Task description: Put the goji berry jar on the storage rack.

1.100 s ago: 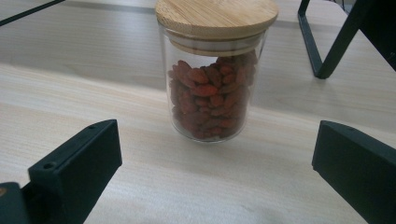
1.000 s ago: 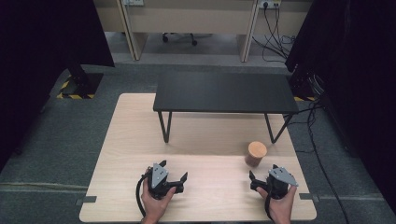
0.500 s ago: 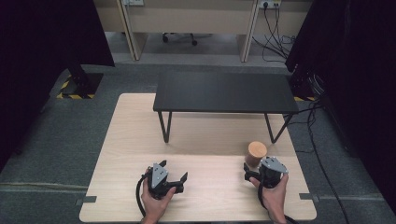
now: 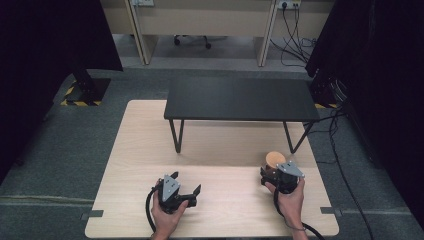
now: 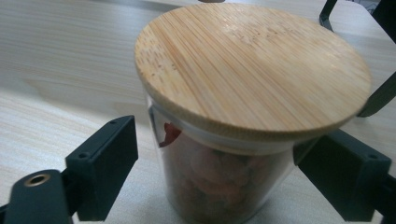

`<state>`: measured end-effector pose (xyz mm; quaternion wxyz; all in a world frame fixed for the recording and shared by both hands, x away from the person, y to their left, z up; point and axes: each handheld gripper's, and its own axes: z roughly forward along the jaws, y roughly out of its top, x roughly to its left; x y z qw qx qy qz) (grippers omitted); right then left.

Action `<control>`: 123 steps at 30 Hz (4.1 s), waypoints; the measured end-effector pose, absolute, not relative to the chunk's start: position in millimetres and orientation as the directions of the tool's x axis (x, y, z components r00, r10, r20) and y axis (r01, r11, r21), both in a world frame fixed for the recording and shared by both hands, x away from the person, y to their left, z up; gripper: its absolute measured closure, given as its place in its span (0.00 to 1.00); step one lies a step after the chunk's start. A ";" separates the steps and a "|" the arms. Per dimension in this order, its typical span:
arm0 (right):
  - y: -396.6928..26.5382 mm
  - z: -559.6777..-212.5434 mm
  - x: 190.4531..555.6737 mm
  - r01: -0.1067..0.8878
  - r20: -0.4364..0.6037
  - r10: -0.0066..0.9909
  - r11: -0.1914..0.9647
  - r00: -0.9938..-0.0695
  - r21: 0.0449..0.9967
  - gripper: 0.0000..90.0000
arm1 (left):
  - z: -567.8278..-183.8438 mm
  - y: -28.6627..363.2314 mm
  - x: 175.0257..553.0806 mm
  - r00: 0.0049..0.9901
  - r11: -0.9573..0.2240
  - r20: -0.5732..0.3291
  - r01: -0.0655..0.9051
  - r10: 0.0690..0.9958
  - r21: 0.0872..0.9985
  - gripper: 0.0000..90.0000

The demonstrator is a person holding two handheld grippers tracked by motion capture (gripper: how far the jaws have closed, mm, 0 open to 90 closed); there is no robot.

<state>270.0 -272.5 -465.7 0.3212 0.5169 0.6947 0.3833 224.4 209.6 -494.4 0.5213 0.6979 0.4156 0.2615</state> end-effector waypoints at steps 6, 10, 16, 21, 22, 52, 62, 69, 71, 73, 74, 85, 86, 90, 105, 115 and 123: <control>-271.7 -465.6 273.3 0.471 -0.059 0.965 0.177 -0.255 0.864 0.27 | -494.4 209.7 224.5 0.518 -0.110 -0.069 0.308 0.853 0.945 0.03; -274.3 -465.6 274.8 0.472 -0.050 0.964 0.173 -0.263 0.865 0.28 | -494.4 209.7 224.5 0.518 -0.110 -0.070 0.308 0.853 0.945 0.03; -277.8 -466.6 273.1 0.465 -0.032 0.964 0.157 -0.265 0.871 0.29 | -494.4 209.6 224.4 0.517 -0.110 -0.069 0.308 0.853 0.945 0.03; -268.5 -459.4 259.1 0.437 -0.054 0.965 0.165 -0.257 0.884 0.29 | -494.2 209.5 224.7 0.518 -0.111 -0.069 0.309 0.853 0.944 0.03; -264.2 -456.4 254.5 0.427 -0.059 0.967 0.163 -0.247 0.889 0.29 | -494.2 209.4 224.7 0.518 -0.111 -0.069 0.309 0.853 0.944 0.03; -219.6 -341.4 224.9 0.304 -0.082 0.947 0.181 -0.312 0.936 0.29 | -494.2 209.6 224.7 0.517 -0.111 -0.070 0.309 0.853 0.944 0.03; -206.3 -307.5 237.5 0.269 -0.113 0.938 0.208 -0.327 0.941 0.29 | -494.2 209.7 224.6 0.518 -0.110 -0.071 0.309 0.853 0.945 0.03; -197.5 -280.1 274.0 0.259 -0.112 0.944 0.198 -0.312 0.945 0.29 | -493.6 210.6 225.2 0.518 -0.108 -0.076 0.315 0.852 0.943 0.03; -194.6 -272.4 288.3 0.270 -0.114 0.944 0.202 -0.310 0.942 0.29 | -493.6 210.7 225.3 0.519 -0.108 -0.076 0.315 0.851 0.943 0.03; -190.0 -265.5 304.9 0.284 -0.116 0.946 0.206 -0.304 0.936 0.29 | -493.6 210.8 225.4 0.519 -0.108 -0.076 0.315 0.851 0.943 0.03; -187.8 -262.7 312.8 0.293 -0.116 0.946 0.208 -0.302 0.933 0.29 | -493.7 210.9 225.4 0.520 -0.106 -0.078 0.315 0.851 0.943 0.03; -171.9 -252.7 373.3 0.395 -0.082 0.955 0.195 -0.285 0.898 0.29 | -493.9 211.7 225.9 0.521 -0.104 -0.081 0.316 0.850 0.943 0.03; -171.5 -252.6 375.3 0.401 -0.081 0.955 0.196 -0.284 0.895 0.29 | -493.9 211.7 225.9 0.521 -0.104 -0.081 0.316 0.849 0.943 0.03; -173.8 -254.8 384.3 0.423 -0.055 0.960 0.172 -0.275 0.890 0.29 | -493.9 211.4 225.8 0.522 -0.106 -0.079 0.315 0.849 0.943 0.03; -178.9 -271.3 396.3 0.391 -0.008 0.964 0.116 -0.267 0.913 0.29 | -494.1 211.5 225.9 0.523 -0.105 -0.079 0.313 0.849 0.944 0.03; -177.4 -273.8 395.7 0.383 -0.008 0.966 0.111 -0.260 0.917 0.29 | -494.1 211.4 225.9 0.522 -0.104 -0.080 0.314 0.849 0.944 0.03; -178.7 -275.4 396.2 0.391 0.000 0.967 0.103 -0.256 0.915 0.16 | -494.3 211.5 225.9 0.523 -0.103 -0.080 0.313 0.849 0.944 0.03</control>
